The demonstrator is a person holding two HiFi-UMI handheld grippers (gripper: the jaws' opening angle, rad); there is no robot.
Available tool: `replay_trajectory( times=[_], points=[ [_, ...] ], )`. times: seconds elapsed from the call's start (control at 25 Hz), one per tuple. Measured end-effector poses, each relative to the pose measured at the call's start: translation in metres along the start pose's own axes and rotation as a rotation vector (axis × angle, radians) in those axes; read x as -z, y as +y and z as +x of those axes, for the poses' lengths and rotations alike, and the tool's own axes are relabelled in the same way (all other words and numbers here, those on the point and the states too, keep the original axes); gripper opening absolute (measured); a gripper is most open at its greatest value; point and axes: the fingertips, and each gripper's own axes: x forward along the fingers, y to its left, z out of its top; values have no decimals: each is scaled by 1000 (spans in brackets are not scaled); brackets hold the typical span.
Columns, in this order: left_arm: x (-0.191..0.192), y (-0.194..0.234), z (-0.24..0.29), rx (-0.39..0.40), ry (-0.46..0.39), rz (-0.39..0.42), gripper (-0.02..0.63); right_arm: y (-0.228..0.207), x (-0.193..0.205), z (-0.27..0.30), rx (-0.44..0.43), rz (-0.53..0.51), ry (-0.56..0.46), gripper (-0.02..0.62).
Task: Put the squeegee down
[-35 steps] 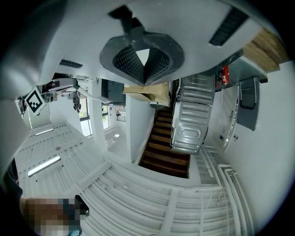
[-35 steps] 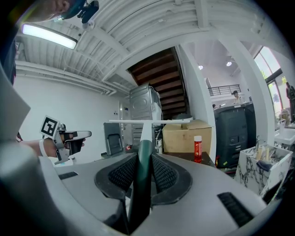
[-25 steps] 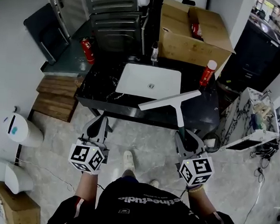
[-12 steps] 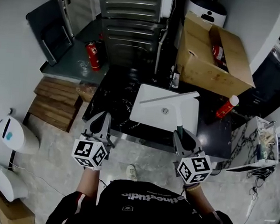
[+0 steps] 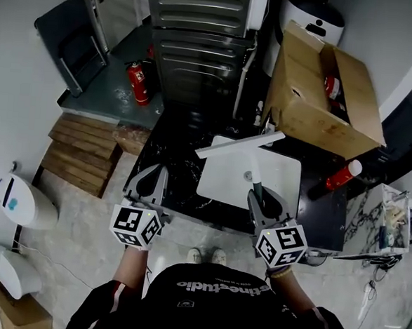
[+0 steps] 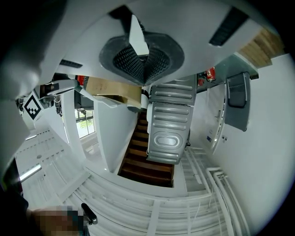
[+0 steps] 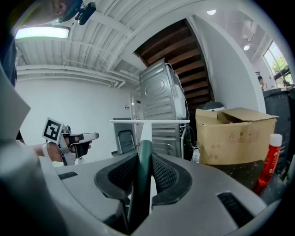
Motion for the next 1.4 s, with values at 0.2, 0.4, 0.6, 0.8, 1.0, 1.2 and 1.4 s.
replay_trajectory(
  times=[0.2, 0.4, 0.6, 0.8, 1.0, 1.2, 1.4],
  points=[
    [7, 16, 3, -76, 19, 1, 14, 0, 7, 39, -82, -17, 39, 124],
    [26, 47, 1, -188, 66, -24, 14, 15, 31, 93, -186, -12, 122, 124],
    [71, 83, 0, -296, 133, -45, 14, 41, 72, 156, -276, -9, 212, 124],
    [109, 107, -17, -365, 208, -78, 14, 85, 116, 209, -330, -16, 318, 124],
    [138, 128, -37, -406, 267, -125, 14, 114, 164, 257, -332, -53, 426, 124],
    [149, 147, -49, -435, 290, -153, 14, 125, 204, 278, -343, -83, 521, 124],
    [140, 148, -42, -419, 278, -158, 14, 127, 207, 285, -383, -5, 527, 152]
  ],
)
